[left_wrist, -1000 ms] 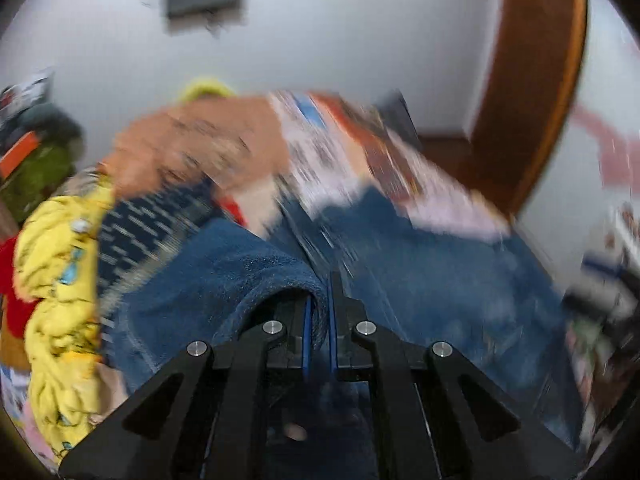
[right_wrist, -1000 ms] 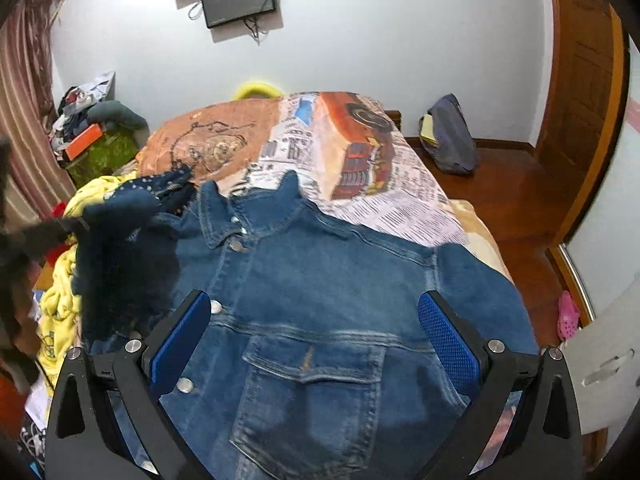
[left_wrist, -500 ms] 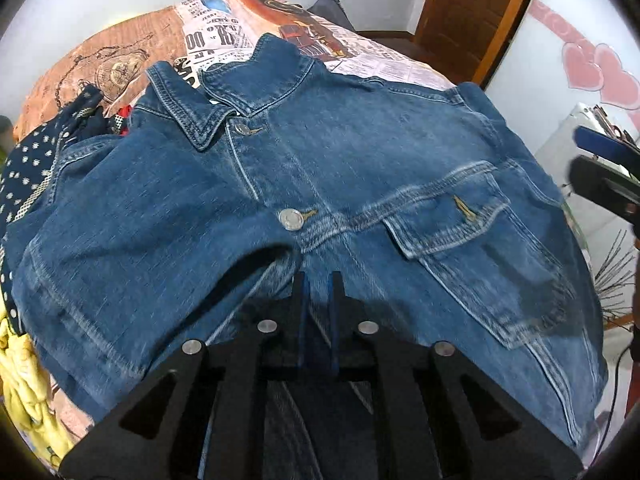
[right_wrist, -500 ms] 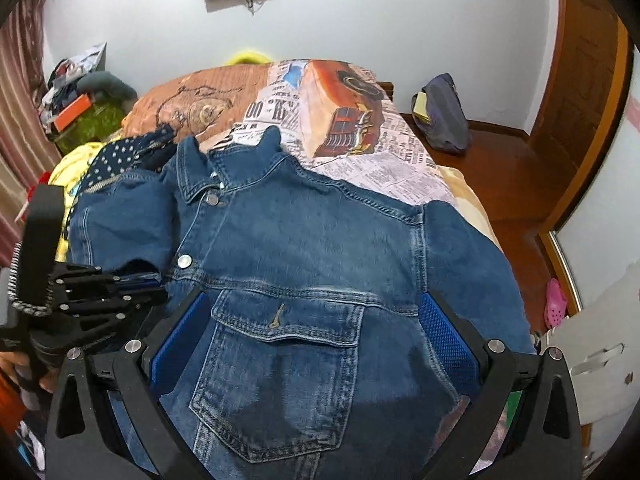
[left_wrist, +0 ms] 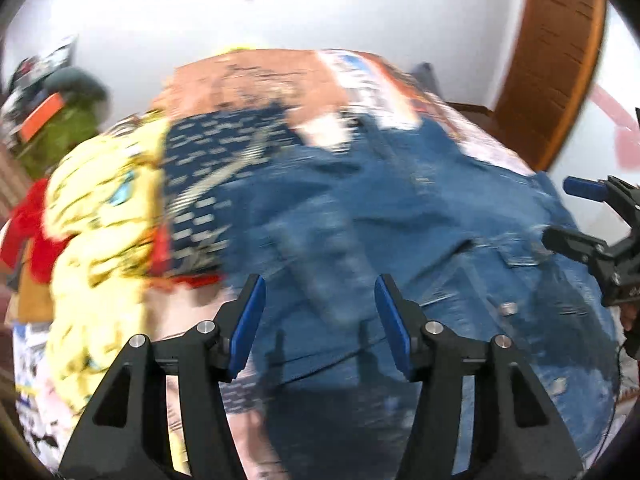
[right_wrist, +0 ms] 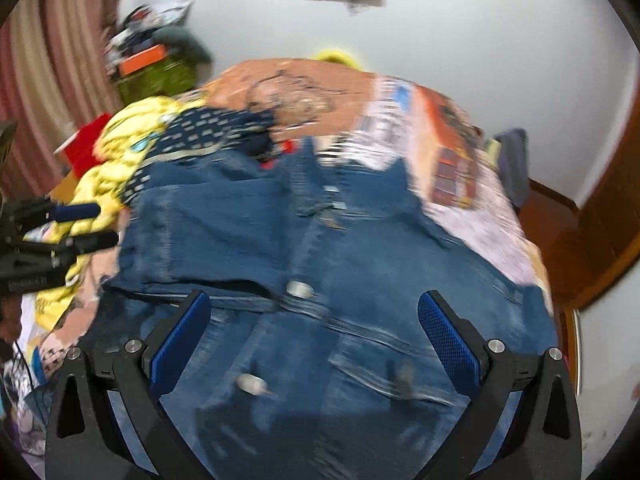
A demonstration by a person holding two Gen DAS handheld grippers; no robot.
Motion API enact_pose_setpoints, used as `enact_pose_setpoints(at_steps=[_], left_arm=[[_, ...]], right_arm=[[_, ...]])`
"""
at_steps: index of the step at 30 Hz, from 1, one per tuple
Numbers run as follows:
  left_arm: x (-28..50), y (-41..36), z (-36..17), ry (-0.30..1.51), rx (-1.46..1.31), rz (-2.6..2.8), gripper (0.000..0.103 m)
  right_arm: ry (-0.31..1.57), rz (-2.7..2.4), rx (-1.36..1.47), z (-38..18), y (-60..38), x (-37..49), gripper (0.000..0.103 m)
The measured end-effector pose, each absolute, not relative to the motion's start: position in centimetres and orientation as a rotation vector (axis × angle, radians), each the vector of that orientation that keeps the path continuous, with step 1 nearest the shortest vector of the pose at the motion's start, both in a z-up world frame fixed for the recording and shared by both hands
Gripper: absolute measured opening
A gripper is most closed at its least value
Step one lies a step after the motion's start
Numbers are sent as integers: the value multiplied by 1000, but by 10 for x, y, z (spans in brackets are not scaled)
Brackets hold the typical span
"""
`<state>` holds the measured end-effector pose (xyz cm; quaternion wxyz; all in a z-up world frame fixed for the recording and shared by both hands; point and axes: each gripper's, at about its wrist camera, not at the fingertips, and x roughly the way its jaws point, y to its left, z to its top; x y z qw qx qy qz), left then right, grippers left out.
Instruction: Fold large clothes
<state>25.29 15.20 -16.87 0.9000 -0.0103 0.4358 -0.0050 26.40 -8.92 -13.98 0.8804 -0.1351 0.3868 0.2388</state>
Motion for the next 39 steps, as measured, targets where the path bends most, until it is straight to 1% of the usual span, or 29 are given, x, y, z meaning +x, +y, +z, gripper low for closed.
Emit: enact_pose_setpoints(at_steps=[9, 13, 17, 19, 20, 21, 22, 23, 24, 25, 26, 27, 28, 30, 36, 39], left_arm=[[219, 235, -207, 957, -170, 132, 56], [209, 246, -222, 981, -202, 148, 56], [205, 245, -234, 1003, -188, 154, 56], [206, 242, -237, 1009, -169, 155, 56], [207, 240, -239, 1013, -155, 156, 56], [207, 239, -240, 1014, -147, 156, 56], [207, 238, -240, 1014, -140, 157, 56], [208, 237, -241, 1015, -136, 156, 56], [209, 236, -243, 1018, -133, 155, 56], [210, 235, -243, 1021, -132, 157, 56], [211, 235, -244, 1023, -130, 159, 56], [213, 234, -244, 1025, -124, 164, 56], [213, 233, -244, 1024, -119, 167, 56], [216, 232, -240, 1017, -113, 168, 56], [227, 222, -229, 1003, -84, 160, 56], [235, 216, -225, 997, -69, 155, 56]], right_arm=[[912, 661, -426, -180, 24, 267, 102], [947, 668, -511, -203, 58, 270, 101], [989, 628, -536, -224, 75, 278, 101], [990, 601, -551, -232, 78, 283, 97], [993, 598, -552, -233, 78, 284, 90], [993, 592, -544, -233, 77, 287, 80], [991, 593, -527, -232, 75, 289, 78], [997, 618, -495, -228, 71, 292, 70], [996, 637, -471, -226, 69, 293, 54], [997, 671, -438, -222, 67, 293, 45], [998, 708, -398, -217, 63, 294, 30], [994, 713, -379, -214, 63, 296, 21], [980, 700, -366, -208, 60, 296, 17], [960, 711, -313, -196, 50, 298, 15], [872, 710, -170, -149, 2, 306, 14], [820, 680, -52, -120, -39, 310, 13]])
